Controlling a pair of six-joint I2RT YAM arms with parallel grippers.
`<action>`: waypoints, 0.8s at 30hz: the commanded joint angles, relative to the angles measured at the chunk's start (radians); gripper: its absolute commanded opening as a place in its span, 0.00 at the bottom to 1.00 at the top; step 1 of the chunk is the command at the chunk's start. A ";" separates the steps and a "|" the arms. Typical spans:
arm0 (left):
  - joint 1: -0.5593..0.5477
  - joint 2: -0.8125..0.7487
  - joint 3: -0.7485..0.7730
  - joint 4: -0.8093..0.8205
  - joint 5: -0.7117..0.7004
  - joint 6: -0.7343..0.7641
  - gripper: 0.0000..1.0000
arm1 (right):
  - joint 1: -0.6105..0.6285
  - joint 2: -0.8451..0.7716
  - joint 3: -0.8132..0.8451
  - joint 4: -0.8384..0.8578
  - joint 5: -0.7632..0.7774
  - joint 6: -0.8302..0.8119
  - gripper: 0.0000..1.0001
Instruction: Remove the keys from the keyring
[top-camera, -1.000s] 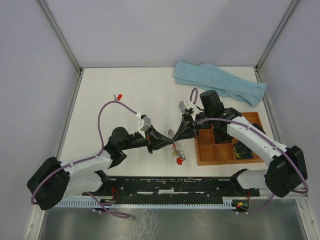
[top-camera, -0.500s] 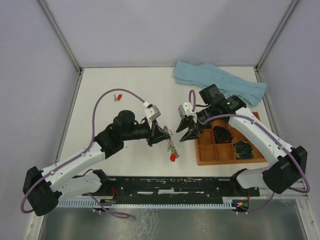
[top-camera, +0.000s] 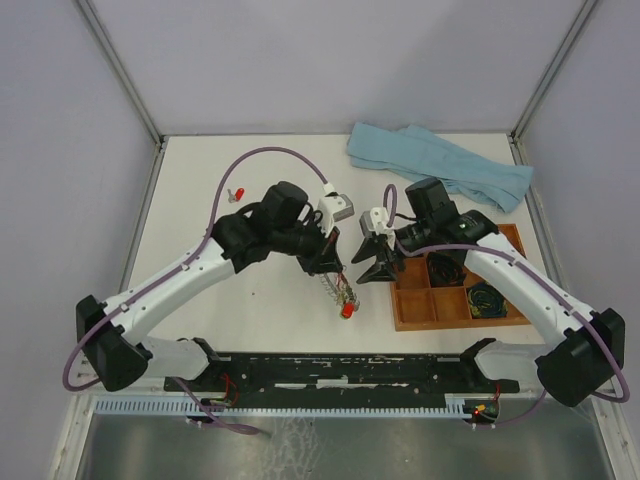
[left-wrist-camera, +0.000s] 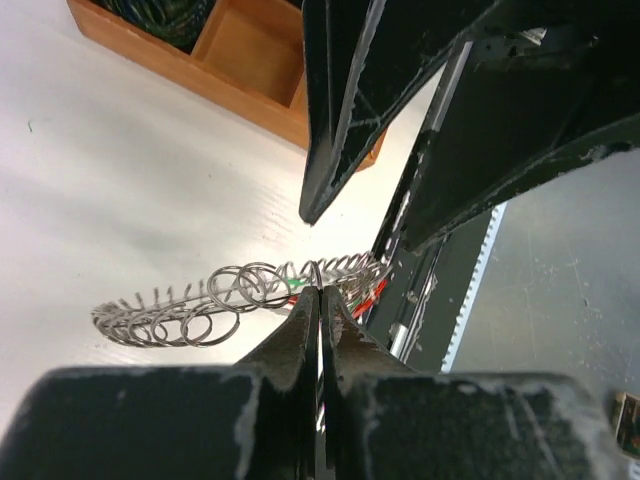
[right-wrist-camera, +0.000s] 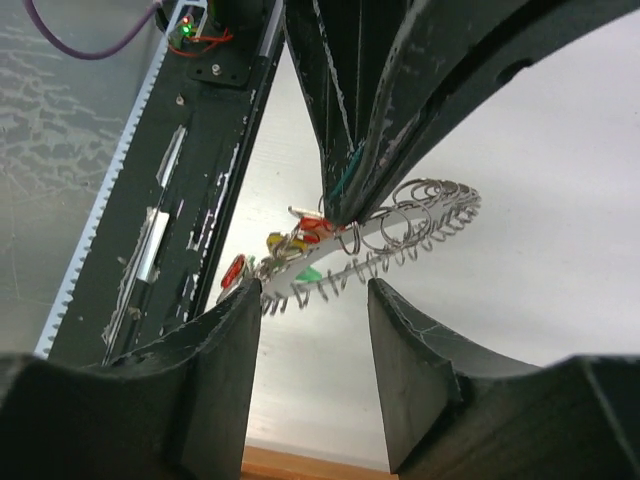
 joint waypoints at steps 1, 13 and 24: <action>-0.006 0.052 0.144 -0.125 0.075 0.089 0.03 | -0.001 -0.005 -0.070 0.292 -0.098 0.222 0.53; -0.006 0.173 0.344 -0.334 0.116 0.159 0.03 | -0.002 0.008 -0.135 0.474 -0.213 0.380 0.40; -0.007 0.201 0.382 -0.357 0.133 0.173 0.03 | 0.000 0.014 -0.135 0.516 -0.246 0.444 0.25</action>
